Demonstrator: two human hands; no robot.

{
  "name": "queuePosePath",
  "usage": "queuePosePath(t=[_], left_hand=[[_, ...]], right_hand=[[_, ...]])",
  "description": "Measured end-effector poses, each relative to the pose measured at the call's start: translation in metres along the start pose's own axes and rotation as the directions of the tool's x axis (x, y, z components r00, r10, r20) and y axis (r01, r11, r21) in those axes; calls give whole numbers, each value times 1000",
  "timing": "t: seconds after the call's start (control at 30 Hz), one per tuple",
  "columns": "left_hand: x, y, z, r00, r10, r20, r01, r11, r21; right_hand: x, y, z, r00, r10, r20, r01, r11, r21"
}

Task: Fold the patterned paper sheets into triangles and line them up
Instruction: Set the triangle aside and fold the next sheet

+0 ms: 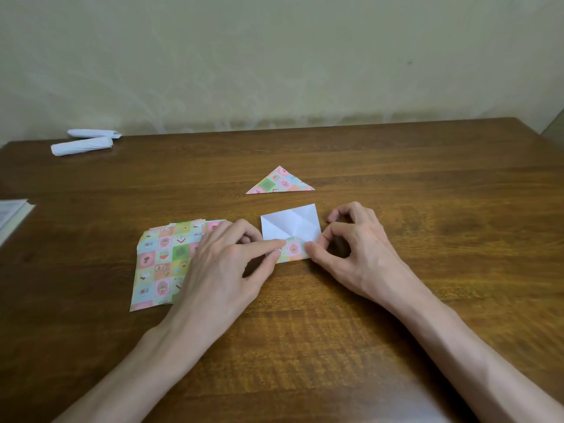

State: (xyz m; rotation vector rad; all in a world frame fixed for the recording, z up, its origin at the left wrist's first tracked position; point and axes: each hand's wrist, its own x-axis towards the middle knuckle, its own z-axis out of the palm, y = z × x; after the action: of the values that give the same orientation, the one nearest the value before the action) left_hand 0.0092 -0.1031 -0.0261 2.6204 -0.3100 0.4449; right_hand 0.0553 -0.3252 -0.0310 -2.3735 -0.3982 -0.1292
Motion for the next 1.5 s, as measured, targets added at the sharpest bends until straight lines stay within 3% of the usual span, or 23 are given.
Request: queuePosePath(t=[1.27, 1.5], left_hand=[[2, -5, 2, 996, 6, 94, -3, 999, -34], [2, -7, 2, 996, 17, 93, -14, 999, -29]], right_hand=[[-1, 1, -1, 999, 7, 44, -5, 999, -49], [-3, 2, -4, 996, -51, 68, 53, 998, -34]])
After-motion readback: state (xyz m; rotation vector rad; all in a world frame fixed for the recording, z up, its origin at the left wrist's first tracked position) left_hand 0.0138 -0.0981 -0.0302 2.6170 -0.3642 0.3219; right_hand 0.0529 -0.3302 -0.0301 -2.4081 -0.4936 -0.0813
